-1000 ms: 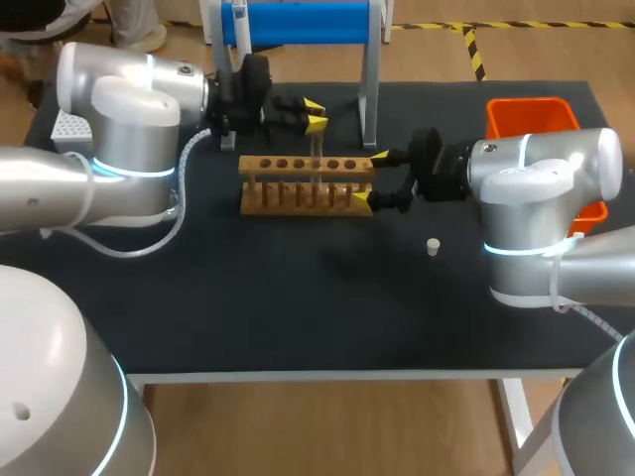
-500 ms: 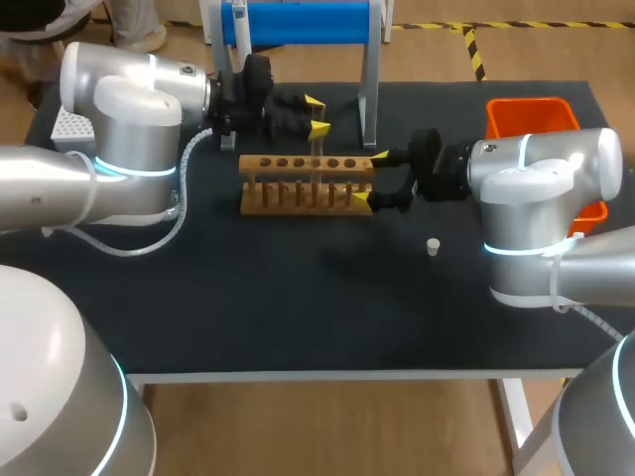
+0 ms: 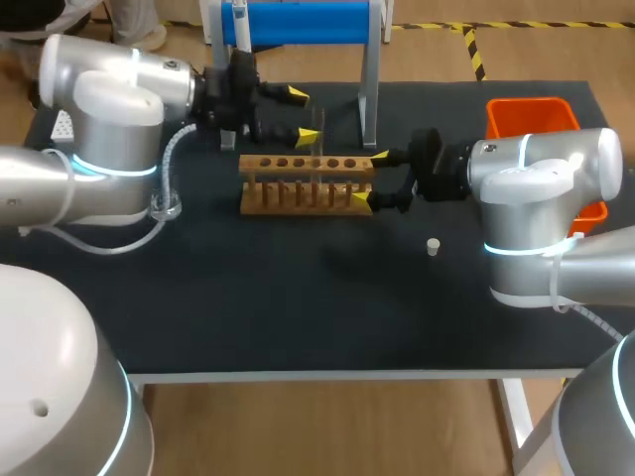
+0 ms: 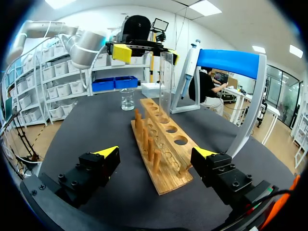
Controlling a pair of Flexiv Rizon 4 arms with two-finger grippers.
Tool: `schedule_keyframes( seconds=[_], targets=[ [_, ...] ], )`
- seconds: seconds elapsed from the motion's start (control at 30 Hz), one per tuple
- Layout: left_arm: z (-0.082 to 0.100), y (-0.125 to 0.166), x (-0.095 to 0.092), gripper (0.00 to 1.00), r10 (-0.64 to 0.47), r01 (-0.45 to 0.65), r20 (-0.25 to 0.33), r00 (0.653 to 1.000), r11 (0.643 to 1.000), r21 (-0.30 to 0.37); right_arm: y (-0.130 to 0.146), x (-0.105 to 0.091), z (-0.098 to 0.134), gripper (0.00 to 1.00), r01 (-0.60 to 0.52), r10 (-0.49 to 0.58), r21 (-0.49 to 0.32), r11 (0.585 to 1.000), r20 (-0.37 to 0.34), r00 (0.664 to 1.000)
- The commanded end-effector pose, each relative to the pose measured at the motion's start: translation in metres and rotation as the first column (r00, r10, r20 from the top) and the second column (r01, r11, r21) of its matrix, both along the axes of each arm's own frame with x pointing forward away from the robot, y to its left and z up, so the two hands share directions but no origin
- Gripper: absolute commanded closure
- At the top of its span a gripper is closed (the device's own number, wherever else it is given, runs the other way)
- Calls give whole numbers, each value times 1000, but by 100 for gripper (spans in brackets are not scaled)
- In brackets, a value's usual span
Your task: Invert the test tube, pick up the pipette, mount the tip to pipette, aspirate from beaker and dispense into the tube, eject the tip, return the pipette, and cap with the stopper.
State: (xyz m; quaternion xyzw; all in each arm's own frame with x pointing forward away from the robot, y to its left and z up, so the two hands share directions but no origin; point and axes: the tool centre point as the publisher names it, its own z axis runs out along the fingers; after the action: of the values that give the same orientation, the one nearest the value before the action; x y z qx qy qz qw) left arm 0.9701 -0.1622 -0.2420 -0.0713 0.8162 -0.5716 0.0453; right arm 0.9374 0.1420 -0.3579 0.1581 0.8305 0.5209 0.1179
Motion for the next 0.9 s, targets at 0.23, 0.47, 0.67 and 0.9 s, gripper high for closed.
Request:
schedule_keyframes(
  seconds=[0.23, 0.47, 0.67, 0.9],
  targets=[
    [30, 60, -43, 0, 86, -86, 1, 996, 996, 40, -1, -1, 0, 0, -1, 1, 1, 1000, 1, 1000],
    [30, 91, -72, 0, 197, -196, -11, 980, 979, 59, -1, -1, 0, 0, -1, 1, 1, 1000, 1, 1000],
    [29, 107, -91, 0, 285, -285, 4, 958, 957, 52, -1, -1, 0, 0, -1, 1, 1, 1000, 1, 1000],
    [29, 107, -91, 0, 285, -285, 4, 958, 957, 52, -1, -1, 0, 0, -1, 1, 1, 1000, 1, 1000]
  ],
)
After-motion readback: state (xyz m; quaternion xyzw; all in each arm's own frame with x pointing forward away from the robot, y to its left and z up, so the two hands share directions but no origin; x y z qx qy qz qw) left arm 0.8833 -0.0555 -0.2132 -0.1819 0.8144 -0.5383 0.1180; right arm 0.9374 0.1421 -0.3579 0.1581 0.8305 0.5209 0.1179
